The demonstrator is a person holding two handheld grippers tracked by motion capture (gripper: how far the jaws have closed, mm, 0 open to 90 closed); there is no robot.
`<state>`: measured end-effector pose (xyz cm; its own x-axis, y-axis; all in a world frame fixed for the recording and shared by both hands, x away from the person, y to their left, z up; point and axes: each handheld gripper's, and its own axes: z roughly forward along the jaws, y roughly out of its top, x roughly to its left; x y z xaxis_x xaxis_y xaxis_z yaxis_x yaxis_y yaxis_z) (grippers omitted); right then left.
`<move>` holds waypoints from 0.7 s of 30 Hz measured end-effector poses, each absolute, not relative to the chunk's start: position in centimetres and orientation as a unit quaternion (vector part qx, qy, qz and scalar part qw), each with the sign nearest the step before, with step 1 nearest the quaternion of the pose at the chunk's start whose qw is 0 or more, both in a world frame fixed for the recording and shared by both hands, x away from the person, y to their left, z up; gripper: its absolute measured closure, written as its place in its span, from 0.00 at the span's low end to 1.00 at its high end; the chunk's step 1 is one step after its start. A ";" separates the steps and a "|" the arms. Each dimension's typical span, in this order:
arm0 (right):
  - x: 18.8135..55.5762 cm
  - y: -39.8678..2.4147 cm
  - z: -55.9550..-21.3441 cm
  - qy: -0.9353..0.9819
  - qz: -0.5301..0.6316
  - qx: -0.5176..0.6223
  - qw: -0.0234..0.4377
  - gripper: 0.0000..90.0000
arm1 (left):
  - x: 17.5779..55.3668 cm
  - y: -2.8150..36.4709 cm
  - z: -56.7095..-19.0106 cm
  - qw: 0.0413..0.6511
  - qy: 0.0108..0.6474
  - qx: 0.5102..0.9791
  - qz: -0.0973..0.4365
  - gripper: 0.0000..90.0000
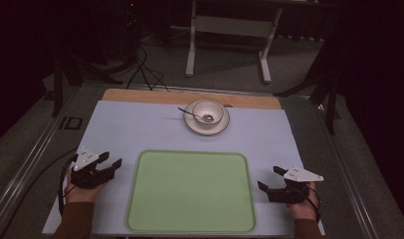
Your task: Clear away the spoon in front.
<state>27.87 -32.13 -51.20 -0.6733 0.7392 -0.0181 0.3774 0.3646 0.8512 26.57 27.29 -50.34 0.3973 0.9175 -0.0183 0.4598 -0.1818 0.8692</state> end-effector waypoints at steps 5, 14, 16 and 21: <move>27.8 -32.2 -51.1 0.799 0.446 0.348 0.206 0.16 | 26.6 27.2 -50.3 0.423 0.478 0.720 0.271 0.49; 27.6 -32.4 -50.8 0.789 0.466 0.341 0.211 0.16 | 26.4 26.9 -50.0 0.430 0.470 0.720 0.277 0.49; 27.6 -32.4 -50.7 0.788 0.468 0.340 0.211 0.16 | 26.3 26.9 -50.0 0.433 0.470 0.718 0.277 0.49; 27.4 -32.5 -50.6 0.781 0.481 0.336 0.212 0.16 | 26.3 26.9 -49.9 0.441 0.470 0.713 0.277 0.48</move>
